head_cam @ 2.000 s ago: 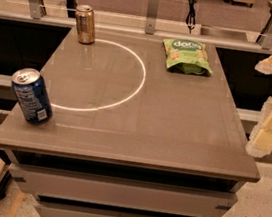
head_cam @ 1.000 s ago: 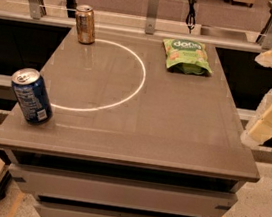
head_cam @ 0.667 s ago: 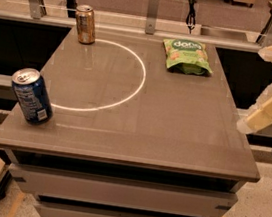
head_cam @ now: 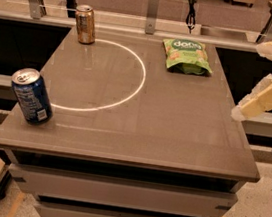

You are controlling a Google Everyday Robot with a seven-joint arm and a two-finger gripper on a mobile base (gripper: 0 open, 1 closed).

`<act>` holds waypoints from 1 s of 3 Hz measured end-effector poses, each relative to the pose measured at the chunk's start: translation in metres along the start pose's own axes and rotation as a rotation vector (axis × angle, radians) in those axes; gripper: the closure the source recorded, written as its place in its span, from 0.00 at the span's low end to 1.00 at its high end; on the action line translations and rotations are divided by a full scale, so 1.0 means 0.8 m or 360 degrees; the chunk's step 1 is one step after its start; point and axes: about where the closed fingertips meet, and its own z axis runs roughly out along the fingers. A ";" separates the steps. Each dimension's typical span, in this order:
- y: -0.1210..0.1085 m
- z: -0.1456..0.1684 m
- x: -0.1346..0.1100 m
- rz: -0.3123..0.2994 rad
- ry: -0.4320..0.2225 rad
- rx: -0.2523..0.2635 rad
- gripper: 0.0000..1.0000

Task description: Move green rice chip bag near pepsi can

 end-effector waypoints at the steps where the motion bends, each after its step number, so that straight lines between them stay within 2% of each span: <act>1: -0.012 0.015 -0.011 0.0024 -0.0088 0.0019 0.00; 2: -0.042 0.038 -0.024 0.0066 -0.0186 0.0062 0.00; 3: -0.073 0.069 -0.030 0.0148 -0.0305 0.0077 0.00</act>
Offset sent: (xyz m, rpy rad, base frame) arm 0.0876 0.0197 -0.0026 0.1952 -0.0957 -0.0553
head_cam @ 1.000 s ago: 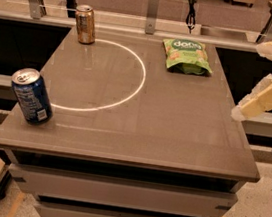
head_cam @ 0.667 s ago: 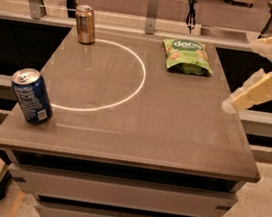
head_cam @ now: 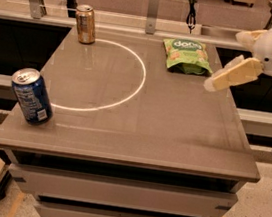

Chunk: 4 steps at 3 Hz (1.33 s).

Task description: Move green rice chip bag near pepsi can

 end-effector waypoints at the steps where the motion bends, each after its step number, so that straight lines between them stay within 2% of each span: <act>1: -0.035 0.033 0.004 0.0125 -0.0104 0.0030 0.00; 2: -0.101 0.094 0.008 0.0264 -0.0240 0.0108 0.00; 3: -0.101 0.094 0.008 0.0264 -0.0240 0.0107 0.00; 4: -0.115 0.109 0.015 0.0328 -0.0285 0.0145 0.00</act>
Offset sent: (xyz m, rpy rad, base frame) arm 0.1114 -0.0059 -0.0305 0.2623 -0.0017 -0.1337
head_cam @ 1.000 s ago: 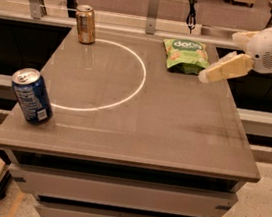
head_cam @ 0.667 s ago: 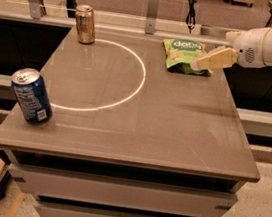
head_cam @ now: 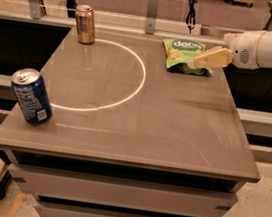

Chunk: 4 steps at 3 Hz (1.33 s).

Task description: Move green rice chip bag near pepsi can

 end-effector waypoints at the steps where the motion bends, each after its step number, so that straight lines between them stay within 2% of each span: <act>1: -0.021 0.026 0.008 0.0010 -0.0047 0.0051 0.00; 2: -0.041 0.052 0.018 0.0003 -0.0090 0.0110 0.00; 4: -0.078 0.099 0.052 0.0033 -0.0099 0.0231 0.00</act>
Offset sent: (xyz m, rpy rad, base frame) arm 0.0774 -0.0081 -0.0410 0.0414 -0.1131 -0.1058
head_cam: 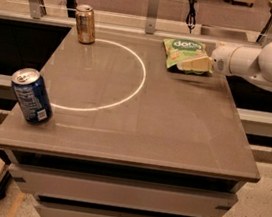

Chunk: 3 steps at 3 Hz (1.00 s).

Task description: Move green rice chip bag near pepsi can

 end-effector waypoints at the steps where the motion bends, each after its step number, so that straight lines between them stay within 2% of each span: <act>1: -0.004 0.018 0.014 0.0023 0.0014 0.0012 0.00; 2: -0.009 0.030 0.026 0.0037 0.0045 0.0010 0.00; 3: -0.011 0.037 0.029 0.0049 0.0060 0.0009 0.18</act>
Offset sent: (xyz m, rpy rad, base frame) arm 0.0270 -0.0059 -0.0369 -0.0111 0.0515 -0.0333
